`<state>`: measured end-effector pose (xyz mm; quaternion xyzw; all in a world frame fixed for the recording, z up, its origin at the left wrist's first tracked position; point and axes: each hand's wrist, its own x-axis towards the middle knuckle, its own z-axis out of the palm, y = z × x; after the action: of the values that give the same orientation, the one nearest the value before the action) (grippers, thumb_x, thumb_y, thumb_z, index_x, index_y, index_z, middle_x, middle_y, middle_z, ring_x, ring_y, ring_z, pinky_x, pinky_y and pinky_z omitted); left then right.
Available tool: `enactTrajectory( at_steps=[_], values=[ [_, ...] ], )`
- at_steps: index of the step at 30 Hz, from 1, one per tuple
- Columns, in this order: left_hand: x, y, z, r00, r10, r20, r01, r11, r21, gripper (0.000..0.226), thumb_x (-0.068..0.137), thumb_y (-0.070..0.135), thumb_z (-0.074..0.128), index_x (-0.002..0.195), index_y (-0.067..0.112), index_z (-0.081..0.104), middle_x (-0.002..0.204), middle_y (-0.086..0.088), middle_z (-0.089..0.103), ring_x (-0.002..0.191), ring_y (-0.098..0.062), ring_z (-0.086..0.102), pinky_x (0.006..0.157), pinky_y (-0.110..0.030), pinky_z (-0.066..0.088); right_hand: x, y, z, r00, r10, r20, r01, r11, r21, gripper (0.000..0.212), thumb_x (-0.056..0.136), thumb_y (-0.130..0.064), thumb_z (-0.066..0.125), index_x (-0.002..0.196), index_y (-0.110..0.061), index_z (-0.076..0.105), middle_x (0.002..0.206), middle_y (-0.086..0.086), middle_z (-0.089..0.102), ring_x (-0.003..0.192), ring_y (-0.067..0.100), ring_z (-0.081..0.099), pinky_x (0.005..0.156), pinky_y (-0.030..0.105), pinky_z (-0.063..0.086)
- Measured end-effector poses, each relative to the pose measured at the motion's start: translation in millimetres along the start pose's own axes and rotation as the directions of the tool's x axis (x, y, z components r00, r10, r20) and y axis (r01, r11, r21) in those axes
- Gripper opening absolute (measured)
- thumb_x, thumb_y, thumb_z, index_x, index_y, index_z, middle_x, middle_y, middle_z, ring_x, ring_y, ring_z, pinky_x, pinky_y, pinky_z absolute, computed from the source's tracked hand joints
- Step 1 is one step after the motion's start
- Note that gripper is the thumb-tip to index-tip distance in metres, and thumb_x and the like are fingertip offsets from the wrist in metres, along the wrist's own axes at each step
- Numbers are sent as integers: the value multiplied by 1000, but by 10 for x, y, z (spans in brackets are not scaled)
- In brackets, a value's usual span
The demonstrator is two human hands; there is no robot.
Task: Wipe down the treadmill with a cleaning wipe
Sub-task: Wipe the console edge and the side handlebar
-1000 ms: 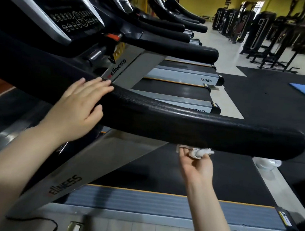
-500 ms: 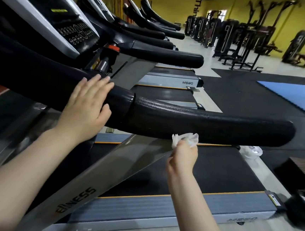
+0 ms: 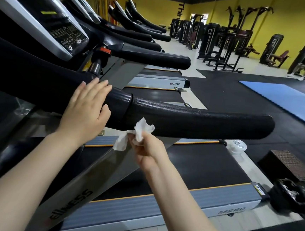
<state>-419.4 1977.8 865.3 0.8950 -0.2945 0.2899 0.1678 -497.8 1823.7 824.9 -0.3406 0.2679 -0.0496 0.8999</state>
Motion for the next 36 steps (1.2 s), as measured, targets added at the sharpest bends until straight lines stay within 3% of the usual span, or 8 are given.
enactTrajectory(
  at_steps=[5,9,15,20,24,29,33,36],
  values=[
    [-98,120,-50,999,-41,10,41,991,-128,59,87,27,38,145,14,44,158,1,33,150,-12,14,123,-32,2,-159,-196,-641,982,54,183,-52,999,-13,22,91,3,58,84,-2,78,87,3,64,83,11,57,65,20,56],
    [-312,559,3,995,67,80,-32,927,-373,50,87,27,40,134,20,55,147,10,45,146,-3,23,119,-23,15,-341,-336,-1076,947,-15,320,71,984,-166,20,88,-6,55,104,-6,66,89,8,27,81,14,28,78,24,52],
    [-485,1262,303,844,120,523,257,766,-589,38,87,54,58,123,46,53,110,27,66,105,4,60,93,-32,49,-421,-606,-1358,919,-75,388,243,881,-406,30,95,-16,53,120,-2,63,109,13,64,102,22,60,94,40,44],
    [-292,1555,419,823,27,567,400,682,-613,2,89,28,69,87,29,68,76,18,68,71,0,59,69,-27,46,-443,-999,-1545,934,-118,337,290,802,-523,11,94,-19,59,97,-12,67,78,3,55,72,17,43,66,30,34],
    [-161,1694,401,785,-75,614,538,573,-618,21,78,40,62,81,19,64,70,13,60,67,-2,51,66,-27,40,-387,-1346,-1718,964,-172,203,258,792,-554,12,84,-12,53,91,-8,62,76,3,51,68,11,44,63,26,36],
    [-46,1928,405,791,-192,581,591,485,-644,26,77,34,60,86,9,60,69,8,54,64,-5,47,64,-28,36,-377,-1863,-1946,828,-517,215,461,410,-787,9,87,-13,62,83,-5,59,73,-10,63,74,12,62,70,32,54],
    [20,2089,402,839,-272,471,542,497,-678,10,90,18,61,85,9,57,68,5,50,63,-8,44,62,-28,34,-541,-2226,-1891,757,-372,536,571,-21,-821,21,91,-17,62,86,-35,72,95,-19,64,87,4,64,77,26,50],
    [83,2168,399,858,-279,430,513,489,-705,9,92,17,60,87,11,57,69,2,54,66,-10,47,63,-31,37,-644,-2330,-1727,737,-185,650,668,52,-742,34,91,-9,63,103,-40,72,84,-14,65,71,1,60,67,19,49]
  ],
)
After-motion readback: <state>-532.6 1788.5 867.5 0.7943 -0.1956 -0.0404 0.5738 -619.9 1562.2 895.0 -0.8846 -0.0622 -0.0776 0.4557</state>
